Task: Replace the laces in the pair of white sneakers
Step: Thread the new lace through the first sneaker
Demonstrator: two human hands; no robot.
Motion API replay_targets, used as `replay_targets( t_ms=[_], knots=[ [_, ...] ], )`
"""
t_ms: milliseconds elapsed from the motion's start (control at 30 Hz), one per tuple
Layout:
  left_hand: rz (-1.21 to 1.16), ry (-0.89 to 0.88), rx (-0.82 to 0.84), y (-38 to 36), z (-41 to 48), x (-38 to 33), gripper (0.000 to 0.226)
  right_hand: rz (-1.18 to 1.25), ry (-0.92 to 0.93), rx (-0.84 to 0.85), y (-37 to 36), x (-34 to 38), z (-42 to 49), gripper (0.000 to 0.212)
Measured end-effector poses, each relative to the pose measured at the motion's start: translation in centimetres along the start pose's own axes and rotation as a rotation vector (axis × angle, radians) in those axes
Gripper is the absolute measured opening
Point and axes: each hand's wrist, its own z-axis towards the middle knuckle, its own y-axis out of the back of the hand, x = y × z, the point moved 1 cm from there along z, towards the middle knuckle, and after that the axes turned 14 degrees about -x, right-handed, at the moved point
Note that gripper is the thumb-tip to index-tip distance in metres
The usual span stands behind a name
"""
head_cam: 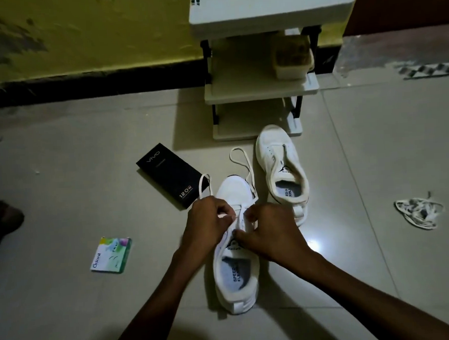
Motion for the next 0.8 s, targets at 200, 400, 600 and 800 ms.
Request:
replay_targets(
  t_ms=[200,400,600,800],
  knots=[
    [-0.126,0.059,-0.055,-1.6,0.2,0.7,0.008,0.062,-0.069,0.055,-0.7,-0.9,0.8,0.024],
    [-0.127,0.071,-0.12,-2.3,0.1,0.7,0.008,0.232,-0.185,0.071,-1.3,-2.0,1.2,0.017],
    [-0.127,0.032,-0.126,-2.5,-0.7,1.0,0.006,0.41,-0.308,0.076,-1.3,-2.5,1.0,0.026],
    [-0.034,-0.108,-0.138,-2.5,-0.8,-0.1,0.009,0.368,-0.262,0.062,-1.1,-2.6,1.0,0.018]
  ],
)
